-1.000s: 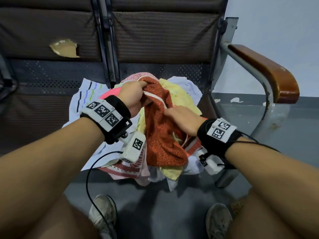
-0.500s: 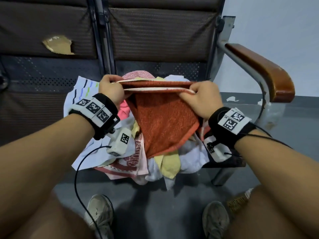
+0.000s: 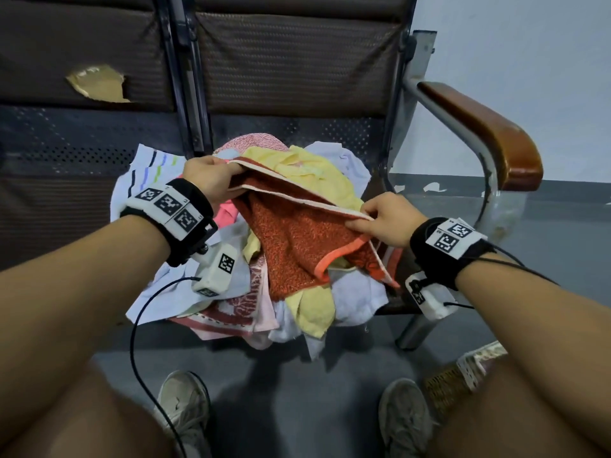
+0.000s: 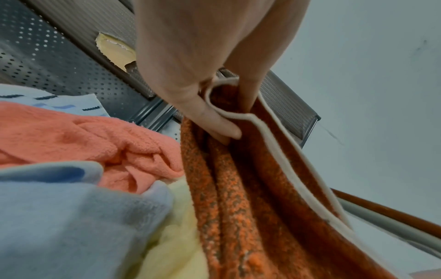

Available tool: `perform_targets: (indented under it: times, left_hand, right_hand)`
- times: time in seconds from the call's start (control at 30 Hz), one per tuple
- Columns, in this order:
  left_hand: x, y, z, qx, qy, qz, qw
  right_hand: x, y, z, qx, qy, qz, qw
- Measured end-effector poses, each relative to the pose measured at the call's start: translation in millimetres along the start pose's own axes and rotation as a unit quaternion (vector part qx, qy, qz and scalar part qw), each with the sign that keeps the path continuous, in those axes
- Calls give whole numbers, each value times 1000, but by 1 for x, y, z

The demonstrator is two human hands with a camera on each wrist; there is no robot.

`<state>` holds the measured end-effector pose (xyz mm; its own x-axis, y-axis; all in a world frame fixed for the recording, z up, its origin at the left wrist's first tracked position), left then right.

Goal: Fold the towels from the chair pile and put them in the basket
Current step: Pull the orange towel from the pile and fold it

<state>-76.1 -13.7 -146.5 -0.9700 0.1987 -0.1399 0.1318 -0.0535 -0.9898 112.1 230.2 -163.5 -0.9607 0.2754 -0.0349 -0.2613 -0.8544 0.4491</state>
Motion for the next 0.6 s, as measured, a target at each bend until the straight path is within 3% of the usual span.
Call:
perform_targets:
  times: [0.17,0.33,0.43,0.53,0.6]
  left_hand:
    - [3,3,5,53,25,22,998]
    - [3,1,6,66,29,43,996]
    - [0,-2,7,-5,67,95,993]
    - [-4,1,9,27,153,157,975]
    - [-8,1,9,48,187,191,963]
  right_hand:
    - [-13,0,-17,28,115,0,993]
    - [-16,2,-26,-37,155,-38,987]
    - [-12,-6,-9,-81,41,-76,993]
    - [-8,-21,15,-48,-105,-99,988]
    - [-9,-29,20,-23,-124,-107,986]
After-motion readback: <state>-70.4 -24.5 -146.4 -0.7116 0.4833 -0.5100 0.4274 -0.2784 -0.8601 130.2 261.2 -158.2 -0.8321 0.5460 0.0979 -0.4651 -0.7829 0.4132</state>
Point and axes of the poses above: each hand's wrist, its own x-axis towards the middle knuckle, its own z-axis out of the back of the hand, y = z × x, the point moved 2 cm from there along x, towards the middle knuckle
